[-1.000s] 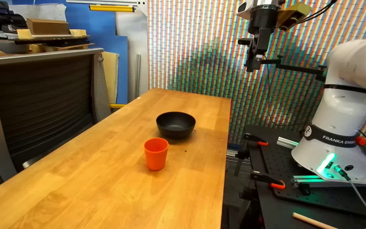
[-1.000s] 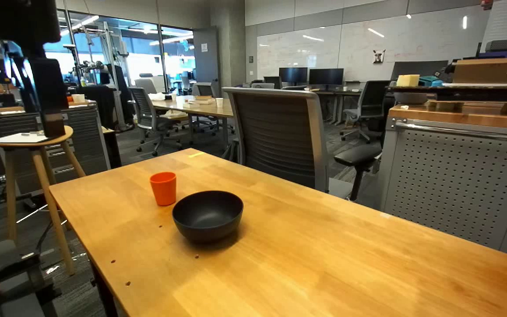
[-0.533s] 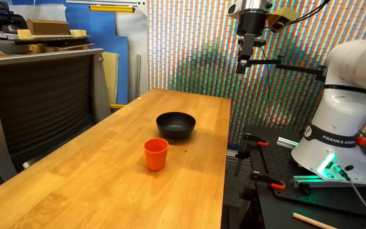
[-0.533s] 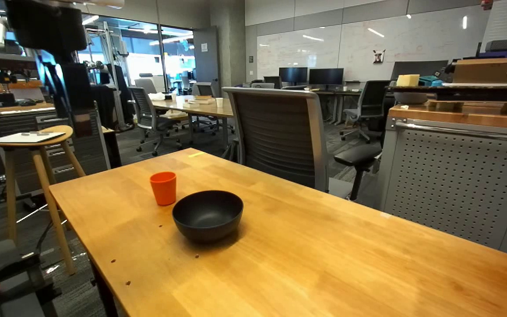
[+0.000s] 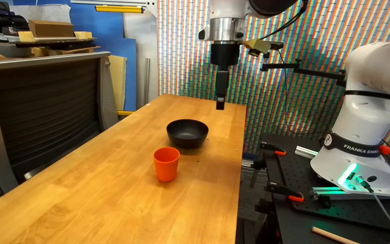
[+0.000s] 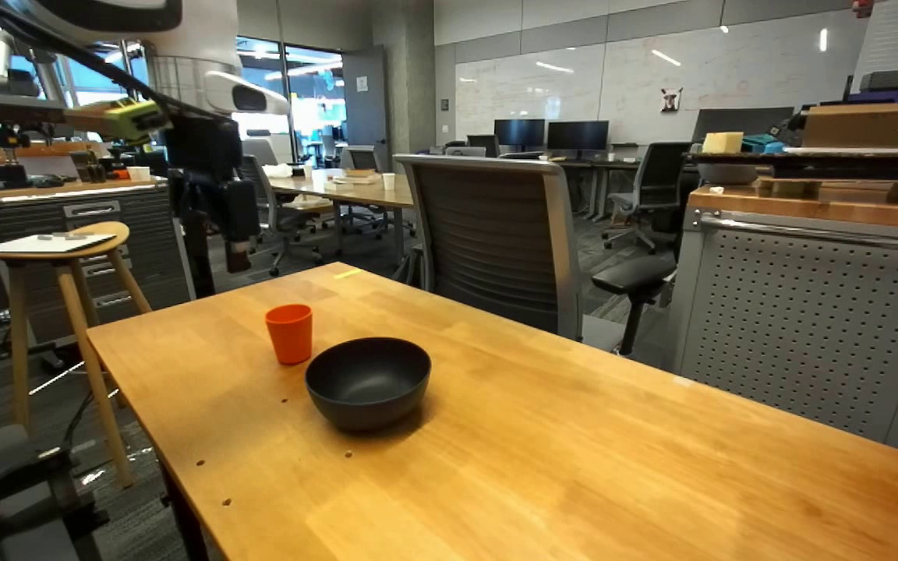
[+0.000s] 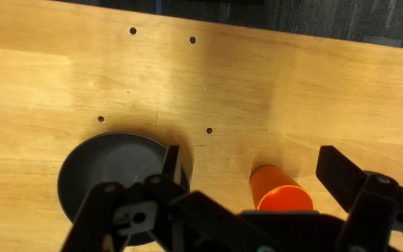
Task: Put the orange cup inside the black bowl
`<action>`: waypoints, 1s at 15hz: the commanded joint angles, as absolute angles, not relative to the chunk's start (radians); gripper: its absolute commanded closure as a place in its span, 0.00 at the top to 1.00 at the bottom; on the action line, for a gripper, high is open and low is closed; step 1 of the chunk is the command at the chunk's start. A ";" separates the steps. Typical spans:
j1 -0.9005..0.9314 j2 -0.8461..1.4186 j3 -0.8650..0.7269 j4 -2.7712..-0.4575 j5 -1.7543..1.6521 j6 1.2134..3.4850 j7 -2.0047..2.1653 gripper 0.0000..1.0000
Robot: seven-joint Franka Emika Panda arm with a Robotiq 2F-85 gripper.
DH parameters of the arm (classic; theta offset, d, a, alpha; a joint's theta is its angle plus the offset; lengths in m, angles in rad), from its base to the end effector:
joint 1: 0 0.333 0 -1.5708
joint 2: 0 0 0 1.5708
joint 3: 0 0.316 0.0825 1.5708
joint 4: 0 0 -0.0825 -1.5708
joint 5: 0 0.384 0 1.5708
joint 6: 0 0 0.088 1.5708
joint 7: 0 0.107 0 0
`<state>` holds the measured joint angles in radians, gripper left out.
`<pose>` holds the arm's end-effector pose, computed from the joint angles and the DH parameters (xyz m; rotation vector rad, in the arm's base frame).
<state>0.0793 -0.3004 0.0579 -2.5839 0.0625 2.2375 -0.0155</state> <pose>0.4088 0.0577 0.3595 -3.1077 -0.1710 0.0745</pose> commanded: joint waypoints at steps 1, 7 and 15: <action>0.081 -0.043 0.108 -2.385 -0.016 2.252 0.050 1.00; 0.121 0.319 0.104 -2.061 -0.173 2.210 0.124 1.00; 0.129 0.596 0.102 -1.727 -0.078 1.983 0.069 1.00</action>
<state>0.1304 0.5410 0.1020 -1.8472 -0.1450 2.1264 0.0920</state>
